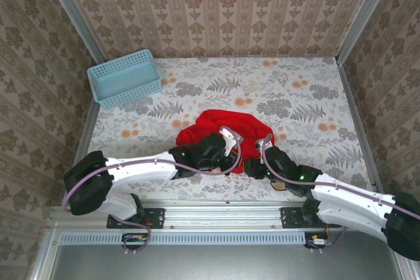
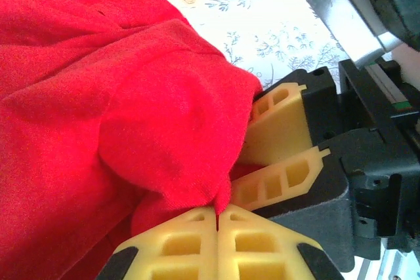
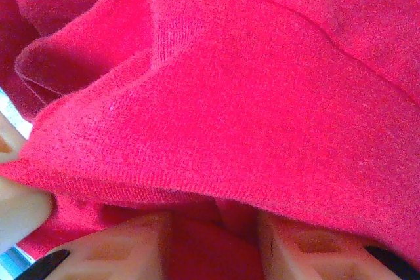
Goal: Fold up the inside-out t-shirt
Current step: Turn the T-shirt inside out at the center of the table.
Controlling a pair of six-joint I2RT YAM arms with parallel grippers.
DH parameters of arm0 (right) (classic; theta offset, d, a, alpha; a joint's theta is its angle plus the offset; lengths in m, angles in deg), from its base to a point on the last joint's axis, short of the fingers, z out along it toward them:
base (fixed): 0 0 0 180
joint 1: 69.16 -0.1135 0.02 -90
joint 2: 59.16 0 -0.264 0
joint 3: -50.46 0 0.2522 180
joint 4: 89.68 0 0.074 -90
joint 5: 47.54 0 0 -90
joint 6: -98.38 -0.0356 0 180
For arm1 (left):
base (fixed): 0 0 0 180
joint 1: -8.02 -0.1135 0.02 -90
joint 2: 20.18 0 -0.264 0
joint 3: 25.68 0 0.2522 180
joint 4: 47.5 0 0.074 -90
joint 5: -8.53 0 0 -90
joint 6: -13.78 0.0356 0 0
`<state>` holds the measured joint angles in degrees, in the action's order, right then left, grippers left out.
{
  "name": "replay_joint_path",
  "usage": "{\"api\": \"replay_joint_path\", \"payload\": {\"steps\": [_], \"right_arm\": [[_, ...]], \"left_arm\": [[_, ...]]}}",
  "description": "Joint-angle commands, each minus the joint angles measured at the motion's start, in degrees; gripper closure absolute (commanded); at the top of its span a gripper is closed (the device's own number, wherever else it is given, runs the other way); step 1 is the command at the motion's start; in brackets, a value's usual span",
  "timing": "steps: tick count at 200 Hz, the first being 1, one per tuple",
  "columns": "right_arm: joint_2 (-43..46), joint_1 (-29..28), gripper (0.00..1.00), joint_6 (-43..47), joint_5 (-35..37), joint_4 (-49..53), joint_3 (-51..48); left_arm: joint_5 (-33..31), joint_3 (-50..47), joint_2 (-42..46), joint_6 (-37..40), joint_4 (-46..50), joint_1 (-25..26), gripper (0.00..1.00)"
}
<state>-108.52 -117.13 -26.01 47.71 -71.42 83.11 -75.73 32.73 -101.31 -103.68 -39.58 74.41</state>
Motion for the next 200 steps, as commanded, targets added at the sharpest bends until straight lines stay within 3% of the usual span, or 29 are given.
{"api": "replay_joint_path", "payload": {"steps": [1,28,69,92,155,200], "right_arm": [[-0.3,-0.4,0.61,3.0,1.9,-3.4,0.5],[-3.4,-0.4,0.67,3.5,3.8,-4.5,1.8],[-2.1,-0.4,0.93,4.1,7.1,-1.0,3.1],[1.2,-0.4,1.00,4.1,4.5,3.8,4.3],[6.8,-0.3,1.00,-1.1,-2.3,15.2,6.6],[7.6,-0.3,1.00,-2.3,-9.6,15.6,10.4]], "left_arm": [[2.1,-0.3,1.2,-1.3,-2.3,-0.1,1.00],[3.2,0.1,0.9,-1.2,-2.4,-0.1,1.00],[1.9,-1.1,1.6,-1.8,-2.3,-0.7,1.00],[1.1,-1.5,1.1,-2.0,-1.2,-1.9,1.00],[-5.9,4.9,-3.7,0.7,9.2,-2.0,0.96],[-9.2,7.3,-5.5,1.5,13.7,-2.1,0.92]]}}
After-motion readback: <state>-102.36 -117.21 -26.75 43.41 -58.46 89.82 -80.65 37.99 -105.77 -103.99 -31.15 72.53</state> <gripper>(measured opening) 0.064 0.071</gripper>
